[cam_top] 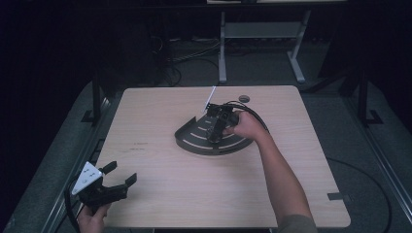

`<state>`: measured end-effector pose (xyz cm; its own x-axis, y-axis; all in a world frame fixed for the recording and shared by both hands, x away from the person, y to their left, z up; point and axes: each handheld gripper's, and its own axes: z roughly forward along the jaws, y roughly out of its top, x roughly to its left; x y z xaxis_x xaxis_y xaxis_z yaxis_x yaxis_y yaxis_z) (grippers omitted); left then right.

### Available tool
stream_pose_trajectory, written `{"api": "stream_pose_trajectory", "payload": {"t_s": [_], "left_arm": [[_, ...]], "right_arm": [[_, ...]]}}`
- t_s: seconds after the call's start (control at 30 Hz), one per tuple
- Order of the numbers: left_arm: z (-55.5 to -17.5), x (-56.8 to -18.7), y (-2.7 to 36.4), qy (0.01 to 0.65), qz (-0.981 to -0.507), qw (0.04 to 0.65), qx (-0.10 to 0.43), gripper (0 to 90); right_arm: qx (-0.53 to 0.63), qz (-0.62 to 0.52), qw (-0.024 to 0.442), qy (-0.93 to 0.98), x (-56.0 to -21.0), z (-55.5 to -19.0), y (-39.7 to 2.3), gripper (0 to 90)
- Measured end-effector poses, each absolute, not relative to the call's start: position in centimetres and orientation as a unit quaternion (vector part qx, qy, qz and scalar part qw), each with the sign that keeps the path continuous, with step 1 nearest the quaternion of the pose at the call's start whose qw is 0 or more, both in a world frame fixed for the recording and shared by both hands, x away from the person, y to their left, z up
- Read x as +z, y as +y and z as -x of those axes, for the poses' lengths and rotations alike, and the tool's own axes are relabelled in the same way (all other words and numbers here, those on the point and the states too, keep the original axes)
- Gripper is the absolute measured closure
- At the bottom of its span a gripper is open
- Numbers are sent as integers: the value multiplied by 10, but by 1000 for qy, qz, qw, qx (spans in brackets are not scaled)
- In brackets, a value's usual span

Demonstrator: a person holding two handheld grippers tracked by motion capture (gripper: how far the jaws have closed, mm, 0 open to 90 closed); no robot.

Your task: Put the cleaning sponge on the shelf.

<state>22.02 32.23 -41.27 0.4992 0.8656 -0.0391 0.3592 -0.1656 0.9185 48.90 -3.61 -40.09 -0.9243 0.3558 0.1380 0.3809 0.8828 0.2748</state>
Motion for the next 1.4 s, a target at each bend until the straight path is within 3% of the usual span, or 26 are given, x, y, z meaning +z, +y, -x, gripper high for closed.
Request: {"api": "stream_pose_trajectory", "payload": {"t_s": [1.4], "left_arm": [[-219, -411, 324, 430, -710, 494, 260, 132]], "right_arm": [[-132, 195, 42, -971, -427, -500, -25, 331]]}}
